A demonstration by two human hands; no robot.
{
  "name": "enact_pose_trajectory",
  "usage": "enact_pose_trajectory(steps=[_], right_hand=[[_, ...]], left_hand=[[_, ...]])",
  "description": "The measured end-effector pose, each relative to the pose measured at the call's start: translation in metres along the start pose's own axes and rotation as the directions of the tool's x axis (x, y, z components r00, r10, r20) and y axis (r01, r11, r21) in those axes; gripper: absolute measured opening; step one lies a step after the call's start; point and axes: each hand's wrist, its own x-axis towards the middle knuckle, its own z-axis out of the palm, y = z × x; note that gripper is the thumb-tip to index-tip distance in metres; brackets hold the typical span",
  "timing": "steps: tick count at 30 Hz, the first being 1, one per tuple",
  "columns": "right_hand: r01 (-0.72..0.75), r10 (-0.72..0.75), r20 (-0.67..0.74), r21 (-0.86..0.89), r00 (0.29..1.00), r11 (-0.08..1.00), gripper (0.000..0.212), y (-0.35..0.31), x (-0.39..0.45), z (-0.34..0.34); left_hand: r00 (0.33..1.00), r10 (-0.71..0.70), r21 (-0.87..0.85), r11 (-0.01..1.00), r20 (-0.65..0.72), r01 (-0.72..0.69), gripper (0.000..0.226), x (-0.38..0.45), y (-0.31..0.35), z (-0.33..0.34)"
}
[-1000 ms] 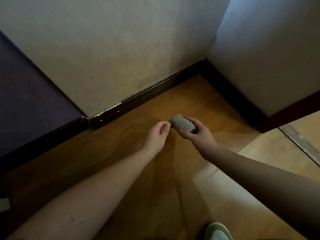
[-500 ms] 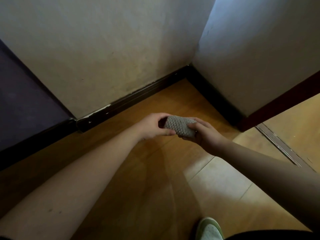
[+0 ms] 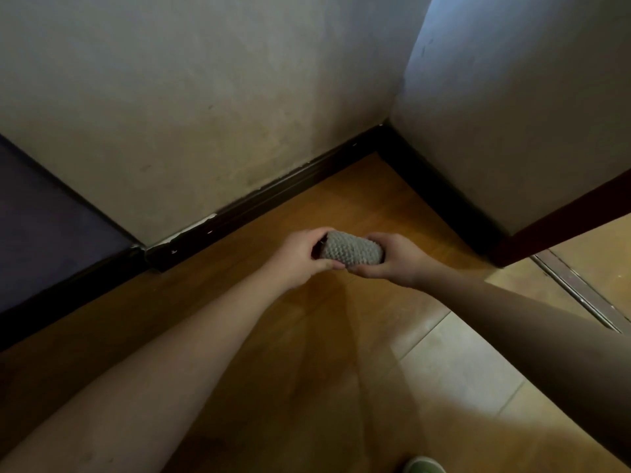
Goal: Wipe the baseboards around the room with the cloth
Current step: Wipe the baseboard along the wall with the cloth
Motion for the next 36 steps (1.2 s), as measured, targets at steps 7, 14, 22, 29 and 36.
enact_pose_trajectory(steps=[7,14,22,29,36], right_hand=[[-0.074,0.081,-0.291,0.036,0.953,0.997,0.053,0.019,0.036,-0.017],[-0.233,0.314,-0.456,0.225,0.833,0.946,0.061,0.063,0.082,-0.054],[-0.216,0.331,-0.484,0.279,0.810,0.936,0.051,0.087,0.131,-0.051],[-0.224,0.394,-0.510,0.362,0.765,0.905,0.048,0.108,0.168,-0.040],[-0.284,0.393,-0.600,0.273,0.697,0.919,0.040,0.098,0.217,-0.055]], left_hand=[[0.999,-0.015,0.165,0.986,-0.031,0.020,0.082,0.026,-0.018,-0.015],[0.956,-0.236,0.620,0.780,0.176,0.079,0.103,0.036,-0.083,-0.007],[0.892,-0.356,0.707,0.704,0.278,0.061,0.094,0.045,-0.103,0.032],[0.841,-0.403,0.671,0.739,0.362,0.066,0.111,0.051,-0.104,0.028],[0.843,-0.394,0.652,0.755,0.365,0.071,0.112,0.050,-0.105,0.028]])
